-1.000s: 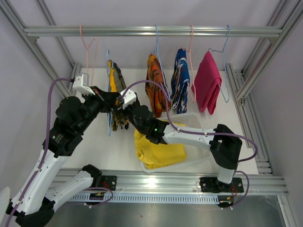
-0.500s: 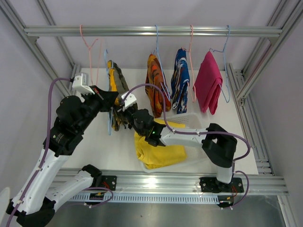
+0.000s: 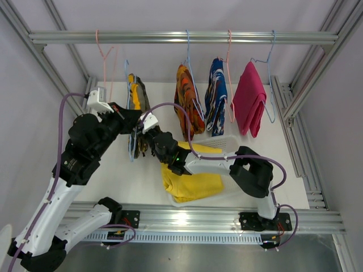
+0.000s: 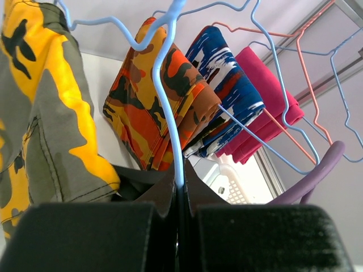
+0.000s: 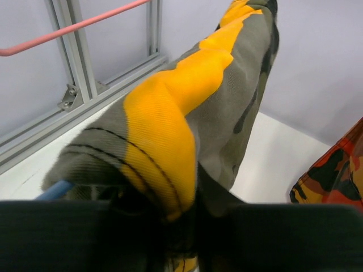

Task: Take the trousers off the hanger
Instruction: Remove the trousers from the hanger, then place the trousers in the bin.

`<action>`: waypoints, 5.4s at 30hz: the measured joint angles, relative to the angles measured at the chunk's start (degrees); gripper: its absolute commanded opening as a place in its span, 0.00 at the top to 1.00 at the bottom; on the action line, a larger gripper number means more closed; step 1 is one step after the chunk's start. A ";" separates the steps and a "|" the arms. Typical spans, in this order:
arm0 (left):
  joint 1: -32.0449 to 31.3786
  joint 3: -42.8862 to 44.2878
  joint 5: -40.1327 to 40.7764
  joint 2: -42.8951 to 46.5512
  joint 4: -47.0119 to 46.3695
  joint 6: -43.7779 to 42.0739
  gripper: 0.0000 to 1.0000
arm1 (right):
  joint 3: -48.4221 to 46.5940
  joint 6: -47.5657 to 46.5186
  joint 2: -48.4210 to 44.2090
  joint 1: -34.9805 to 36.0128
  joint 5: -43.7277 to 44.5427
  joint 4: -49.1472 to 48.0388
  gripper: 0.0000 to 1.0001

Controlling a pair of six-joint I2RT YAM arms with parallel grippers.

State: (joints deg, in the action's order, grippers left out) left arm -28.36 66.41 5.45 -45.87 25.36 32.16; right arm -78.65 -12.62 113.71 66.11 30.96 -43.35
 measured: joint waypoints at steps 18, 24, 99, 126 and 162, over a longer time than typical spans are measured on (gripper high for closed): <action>1.40 0.02 0.44 -1.62 -2.56 0.48 0.99 | 0.13 0.50 -6.12 0.15 0.20 9.79 1.00; 1.51 0.02 0.46 -3.65 -4.35 0.20 1.00 | 0.22 0.33 -9.97 0.59 0.74 13.42 1.00; 2.51 0.02 10.82 -12.76 -7.19 -7.39 1.00 | -22.05 -4.48 -25.11 5.53 4.35 36.46 1.00; 2.56 -0.11 16.90 -16.35 -8.17 -13.25 1.00 | -21.68 -9.44 -39.06 10.84 8.26 41.59 1.00; -0.55 -1.05 20.44 -13.68 -10.49 -17.40 0.99 | 29.14 6.23 -84.04 11.02 22.62 48.98 1.00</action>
State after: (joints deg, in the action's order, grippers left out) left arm -28.91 65.36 25.89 -59.55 14.87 14.76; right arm -49.52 -6.39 29.67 77.12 53.58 5.63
